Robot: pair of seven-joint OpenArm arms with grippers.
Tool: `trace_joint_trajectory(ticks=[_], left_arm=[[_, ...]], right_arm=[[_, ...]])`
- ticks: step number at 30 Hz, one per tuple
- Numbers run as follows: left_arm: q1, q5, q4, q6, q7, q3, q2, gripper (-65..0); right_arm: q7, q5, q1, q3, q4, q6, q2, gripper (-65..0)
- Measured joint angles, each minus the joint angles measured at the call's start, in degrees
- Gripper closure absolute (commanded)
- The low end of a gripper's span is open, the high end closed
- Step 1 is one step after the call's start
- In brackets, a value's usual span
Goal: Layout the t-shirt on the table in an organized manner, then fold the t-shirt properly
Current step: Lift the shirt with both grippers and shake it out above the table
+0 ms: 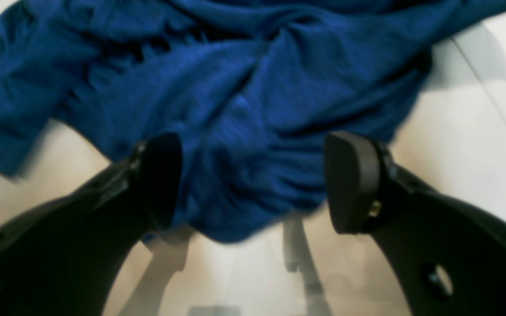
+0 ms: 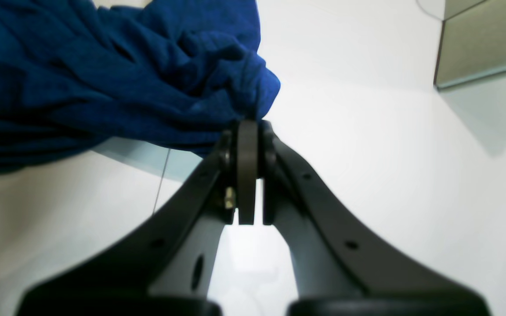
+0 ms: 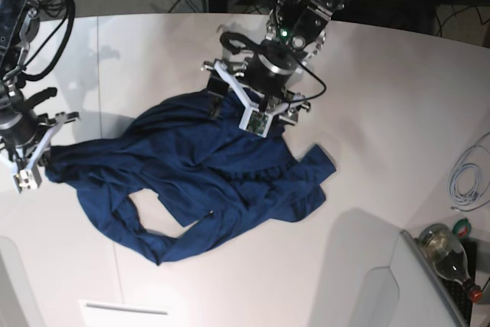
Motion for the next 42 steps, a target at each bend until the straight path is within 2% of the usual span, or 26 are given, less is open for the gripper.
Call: trace_joint_trajectory(ticks=[5,8,10,11,14,15,21,24,29,32,33,36,38,40,42], left_arm=[[-4.7,-0.2,-5.6,0.0,-0.2,0.1,0.3,-40.3],[-6.6,-0.2,-8.9,0.0,-0.1,-0.1,1.6,-39.0],[-8.0,-0.3,-11.4,-0.4,0.0,0.1,2.3,-35.1],[-8.4,-0.2,-12.1,-0.4,0.1,0.3,2.7,-30.1],[-8.0,-0.5,-11.7,0.0,0.4,-0.1,3.6,-5.4],[-7.7,-0.4,-10.9,0.0,0.3,-0.1,3.7,0.0],[-6.8,-0.4,-10.1,-0.3,0.3,0.0,3.5,0.0],[-5.4,-0.4,-9.5,-0.2,2.8,-0.2,2.7,0.0],[-1.9,-0.4,-0.2,0.2,3.1,-5.6,3.1,0.0],[-1.4,-0.2,4.8,-0.2,1.8,-5.9,3.1,0.0],[-1.6,-0.2,4.3,-0.2,1.9,-5.9,3.3,-3.3],[-2.0,-0.4,-0.5,-0.4,2.9,-5.9,3.4,-24.2],[-2.2,-0.4,-3.1,-0.1,3.1,-5.6,3.0,-34.6],[-2.3,-0.3,-4.0,0.0,2.9,-5.5,2.9,-39.5],[-2.5,-0.4,-4.0,0.0,2.3,-5.5,3.1,-39.7]], right_arm=[[0.2,0.0,0.1,0.0,-0.1,0.0,0.0,-0.8],[0.2,0.0,0.1,0.0,-0.1,0.0,0.0,-0.8],[0.3,0.0,0.0,0.0,-0.4,0.0,0.0,-0.8],[0.3,0.1,0.0,0.0,-0.9,0.0,0.0,-0.8],[0.2,0.1,0.2,0.0,-3.3,0.0,0.0,-0.8],[0.2,0.0,0.2,0.0,-3.8,0.0,0.0,-0.8],[0.5,0.0,0.2,0.0,-5.9,0.0,0.0,-0.8],[0.5,0.0,0.3,0.0,-5.9,0.0,0.0,-0.8],[0.7,0.1,0.5,0.0,-5.9,0.0,0.0,-0.8],[0.5,0.0,0.5,0.0,-5.9,0.0,0.0,-0.8],[0.5,0.0,0.5,0.0,-5.9,0.0,0.0,-0.8],[0.4,0.0,0.5,0.0,-5.9,0.0,0.0,-0.8],[0.5,0.0,0.5,0.0,-5.9,0.0,0.0,-0.8],[0.5,0.0,0.5,0.0,-5.9,0.0,0.0,-0.8],[0.5,0.0,0.5,0.0,-5.9,0.0,0.0,-0.8]])
